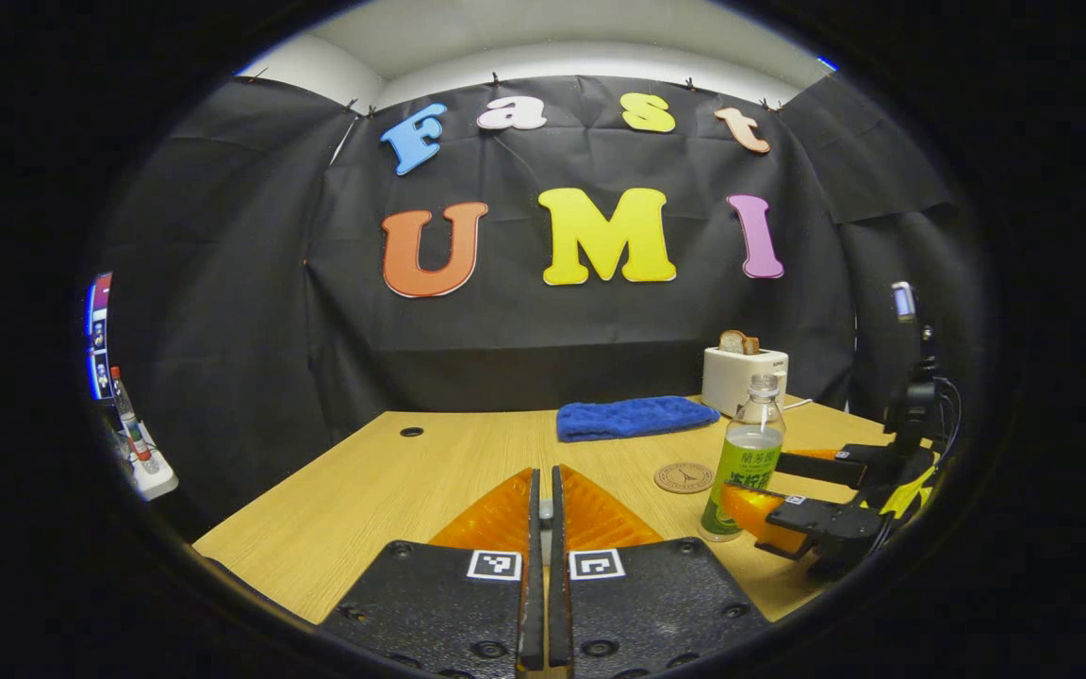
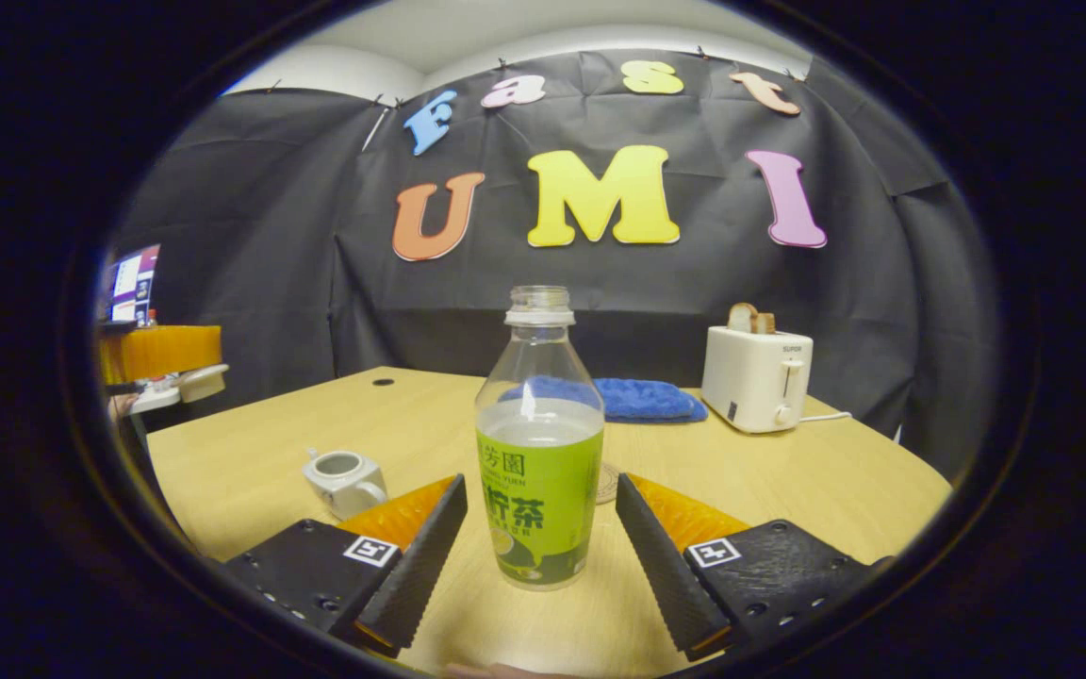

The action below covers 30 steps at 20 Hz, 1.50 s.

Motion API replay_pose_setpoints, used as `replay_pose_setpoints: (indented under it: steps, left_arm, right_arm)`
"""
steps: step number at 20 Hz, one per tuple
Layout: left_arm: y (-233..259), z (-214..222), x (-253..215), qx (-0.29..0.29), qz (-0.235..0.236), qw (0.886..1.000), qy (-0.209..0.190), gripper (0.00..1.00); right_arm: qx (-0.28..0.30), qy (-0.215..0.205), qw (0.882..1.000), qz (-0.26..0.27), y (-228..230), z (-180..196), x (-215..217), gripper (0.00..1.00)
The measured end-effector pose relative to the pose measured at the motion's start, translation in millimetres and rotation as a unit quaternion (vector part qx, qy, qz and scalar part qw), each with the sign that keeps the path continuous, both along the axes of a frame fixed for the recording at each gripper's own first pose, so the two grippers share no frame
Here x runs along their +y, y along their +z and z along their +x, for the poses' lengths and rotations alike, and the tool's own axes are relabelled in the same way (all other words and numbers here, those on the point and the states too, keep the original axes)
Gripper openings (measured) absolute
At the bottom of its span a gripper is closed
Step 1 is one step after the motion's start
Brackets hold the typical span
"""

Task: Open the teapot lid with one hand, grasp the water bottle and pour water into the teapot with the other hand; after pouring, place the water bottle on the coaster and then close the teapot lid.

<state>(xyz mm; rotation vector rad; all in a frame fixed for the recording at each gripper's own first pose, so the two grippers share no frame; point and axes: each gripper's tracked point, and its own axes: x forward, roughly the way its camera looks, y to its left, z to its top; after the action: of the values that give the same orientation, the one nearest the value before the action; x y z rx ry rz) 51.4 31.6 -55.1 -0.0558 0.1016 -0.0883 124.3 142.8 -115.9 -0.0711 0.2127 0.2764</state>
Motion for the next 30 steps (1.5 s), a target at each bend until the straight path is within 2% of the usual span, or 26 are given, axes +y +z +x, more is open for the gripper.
replay_pose_setpoints:
  steps: [2,3,4,6,12,17,20,24,30]
  left_arm:
    - [-2.6,-0.9,8.3,0.008,-0.007,1.0,0.003,0.04]
    - [-2.3,-2.1,6.4,0.01,-0.017,1.0,-0.003,0.05]
    - [-1.9,-2.5,5.0,0.011,-0.026,1.0,-0.009,0.05]
    - [-3.8,-3.4,5.9,0.017,-0.034,0.999,-0.014,0.05]
    - [-6.2,-1.3,18.5,0.02,-0.039,0.999,-0.005,0.04]
    - [-4.3,-5.9,32.7,0.019,-0.044,0.999,-0.002,0.04]
    - [-2.9,-5.1,38.6,0.016,-0.051,0.999,-0.003,0.04]
    - [-1.9,-8.9,44.6,0.013,-0.054,0.998,-0.004,0.04]
    - [2.3,-10.2,56.2,0.005,-0.052,0.999,0.001,0.04]
  right_arm:
    - [0.008,-0.01,1.0,-0.001,-4.0,8.2,5.1,0.96]
    - [0.011,-0.02,1.0,-0.002,-6.0,12.4,4.4,0.92]
    - [0.012,-0.026,1.0,0.0,-7.5,13.9,3.7,0.82]
    - [0.013,-0.033,0.999,0.002,-6.9,12.9,5.0,0.76]
    - [0.02,-0.062,0.997,-0.037,-2.0,10.8,-4.9,0.74]
    - [0.031,-0.064,0.989,-0.128,0.0,12.6,-5.9,0.72]
    - [0.031,-0.063,0.975,-0.21,-1.1,13.4,-5.8,0.72]
    - [0.011,-0.05,0.949,-0.312,-1.1,13.8,3.4,0.72]
    - [-0.023,-0.051,0.892,-0.449,2.0,20.8,11.8,0.73]
